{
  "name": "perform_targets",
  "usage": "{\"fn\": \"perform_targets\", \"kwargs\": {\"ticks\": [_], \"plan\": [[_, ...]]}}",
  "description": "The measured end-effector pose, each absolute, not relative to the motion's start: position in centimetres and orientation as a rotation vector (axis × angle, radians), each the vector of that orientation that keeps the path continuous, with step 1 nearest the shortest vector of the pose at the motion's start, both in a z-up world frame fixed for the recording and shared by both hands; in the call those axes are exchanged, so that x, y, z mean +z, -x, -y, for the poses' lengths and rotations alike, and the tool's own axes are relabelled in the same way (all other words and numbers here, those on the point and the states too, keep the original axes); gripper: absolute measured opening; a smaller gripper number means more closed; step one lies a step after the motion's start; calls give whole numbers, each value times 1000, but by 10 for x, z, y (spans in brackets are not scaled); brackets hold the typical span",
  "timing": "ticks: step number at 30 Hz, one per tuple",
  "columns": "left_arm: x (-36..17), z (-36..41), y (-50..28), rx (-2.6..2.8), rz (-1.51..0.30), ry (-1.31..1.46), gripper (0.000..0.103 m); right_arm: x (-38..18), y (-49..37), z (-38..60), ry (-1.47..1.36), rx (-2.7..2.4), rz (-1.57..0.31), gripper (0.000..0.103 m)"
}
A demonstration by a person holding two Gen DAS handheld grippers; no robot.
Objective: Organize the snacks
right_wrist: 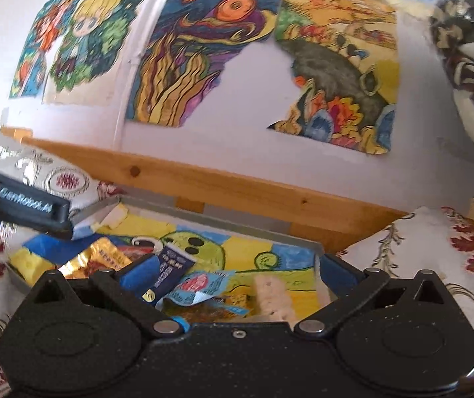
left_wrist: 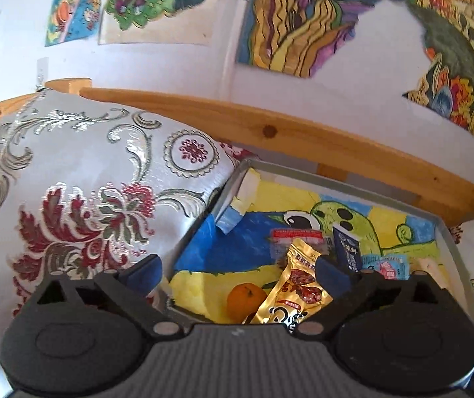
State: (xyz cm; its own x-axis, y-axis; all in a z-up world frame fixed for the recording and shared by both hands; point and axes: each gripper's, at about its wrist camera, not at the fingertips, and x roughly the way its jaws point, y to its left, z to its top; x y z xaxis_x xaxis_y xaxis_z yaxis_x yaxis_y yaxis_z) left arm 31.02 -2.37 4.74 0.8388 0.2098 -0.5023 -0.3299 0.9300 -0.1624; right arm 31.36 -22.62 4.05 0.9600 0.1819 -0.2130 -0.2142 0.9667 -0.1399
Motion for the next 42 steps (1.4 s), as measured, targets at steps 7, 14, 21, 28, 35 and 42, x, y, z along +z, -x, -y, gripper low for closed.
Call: {"fn": "perform_targets", "kwargs": {"ticks": [7, 14, 21, 28, 35, 42], "plan": [[54, 25, -275, 295, -459, 272, 102, 58, -288, 245, 86, 166, -181, 102], [55, 27, -236, 311, -432, 269, 102, 72, -257, 251, 70, 155, -136, 102], [53, 24, -206, 340, -428, 310, 102, 71, -226, 249, 105, 174, -134, 102], [52, 25, -180, 320, -423, 289, 102, 68, -203, 248, 129, 181, -132, 102], [51, 25, -160, 306, -430, 252, 102, 66, -184, 250, 145, 183, -116, 102], [49, 24, -145, 291, -427, 217, 102, 62, -163, 254, 144, 181, -116, 102]]}}
